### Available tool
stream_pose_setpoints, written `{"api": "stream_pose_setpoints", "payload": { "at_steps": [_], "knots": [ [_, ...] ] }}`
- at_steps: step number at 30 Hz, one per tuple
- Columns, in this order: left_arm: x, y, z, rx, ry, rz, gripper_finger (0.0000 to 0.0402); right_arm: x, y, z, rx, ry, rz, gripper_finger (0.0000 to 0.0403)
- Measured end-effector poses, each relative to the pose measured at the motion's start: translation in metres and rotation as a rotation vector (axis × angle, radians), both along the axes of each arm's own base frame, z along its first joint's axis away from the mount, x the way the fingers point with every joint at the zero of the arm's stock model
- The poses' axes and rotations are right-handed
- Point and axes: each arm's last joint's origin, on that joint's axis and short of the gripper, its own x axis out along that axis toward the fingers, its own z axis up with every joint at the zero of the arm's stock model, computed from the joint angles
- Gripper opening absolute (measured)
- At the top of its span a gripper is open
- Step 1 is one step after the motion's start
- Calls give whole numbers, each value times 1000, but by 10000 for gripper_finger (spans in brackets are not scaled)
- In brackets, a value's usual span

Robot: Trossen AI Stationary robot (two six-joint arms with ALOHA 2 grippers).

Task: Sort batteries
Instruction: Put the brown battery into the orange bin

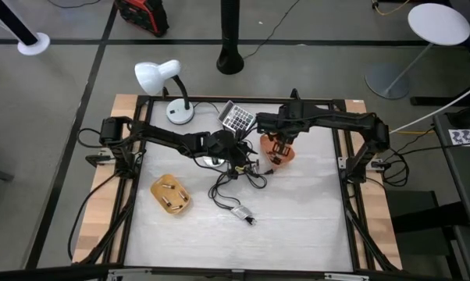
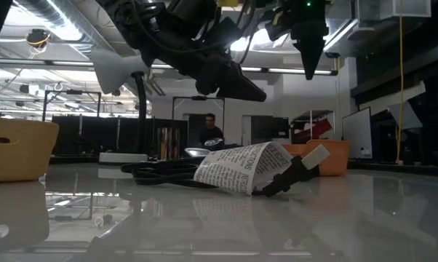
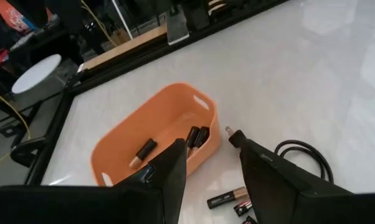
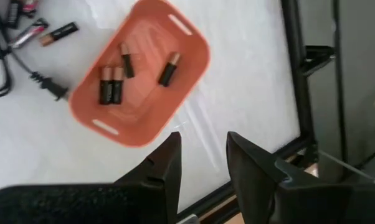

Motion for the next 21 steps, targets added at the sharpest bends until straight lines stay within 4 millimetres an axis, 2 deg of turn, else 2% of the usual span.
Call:
{"api": "stream_pose_setpoints", "payload": {
  "at_steps": [5,10,16,21],
  "knots": [
    [0,-3,-1,-16,1,2,143,0,0,0,-1,10,36,120],
    [0,-15,10,-23,-70,-24,143,0,-5,-6,-70,22,-7,120],
    [-1,-27,32,-29,-204,-50,143,1,-4,-41,31,58,-35,120],
    [-2,-37,33,-59,-188,-65,143,3,-9,-71,26,33,-67,120]
  ]
}}
